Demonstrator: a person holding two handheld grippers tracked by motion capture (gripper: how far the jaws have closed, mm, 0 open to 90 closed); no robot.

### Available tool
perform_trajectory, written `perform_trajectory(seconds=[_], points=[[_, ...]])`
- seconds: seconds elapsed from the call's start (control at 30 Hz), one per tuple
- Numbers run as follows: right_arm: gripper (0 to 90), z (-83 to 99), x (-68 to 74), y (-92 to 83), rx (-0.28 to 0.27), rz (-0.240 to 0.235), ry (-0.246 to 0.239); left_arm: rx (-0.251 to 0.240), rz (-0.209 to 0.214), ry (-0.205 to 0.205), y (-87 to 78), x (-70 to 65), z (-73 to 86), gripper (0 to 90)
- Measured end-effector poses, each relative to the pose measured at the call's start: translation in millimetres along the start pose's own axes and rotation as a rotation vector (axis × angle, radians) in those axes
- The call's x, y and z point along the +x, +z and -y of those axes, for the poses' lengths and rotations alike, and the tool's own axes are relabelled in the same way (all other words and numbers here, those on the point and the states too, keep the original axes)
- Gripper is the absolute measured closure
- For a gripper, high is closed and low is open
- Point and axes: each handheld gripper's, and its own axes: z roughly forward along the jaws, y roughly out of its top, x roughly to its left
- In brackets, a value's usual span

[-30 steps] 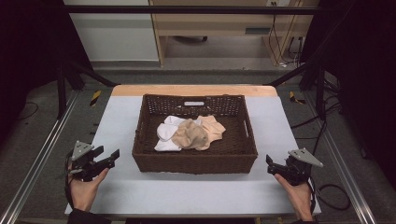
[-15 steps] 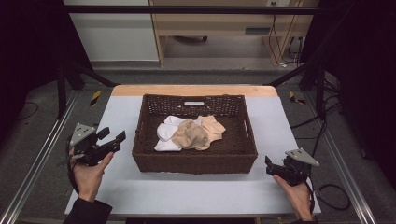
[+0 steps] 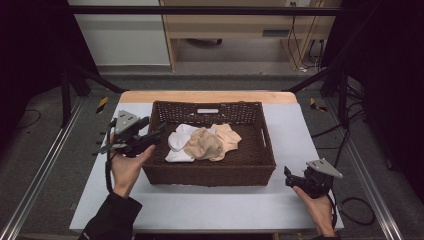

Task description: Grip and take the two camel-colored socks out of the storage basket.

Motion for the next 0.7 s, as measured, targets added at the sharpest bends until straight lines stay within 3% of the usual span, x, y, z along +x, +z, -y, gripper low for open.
perform_trajectory(seconds=[0.37, 0.57, 0.7], points=[[3.8, 0.0, -0.2, 1.0, 0.000, 0.001, 0.000, 0.035, 0.057, 0.042, 48.8, -37.7, -15.9, 40.7], [3.9, 0.0, 0.2, 1.6, 0.002, 0.002, -0.004, 0.038, 0.078, 0.077, 71.3, -46.0, -14.4, 41.5], [3.9, 0.2, 0.2, 2.2, 0.007, 0.000, -0.002, 0.070, 0.091, 0.080, 83.7, -47.7, -8.0, 42.1]])
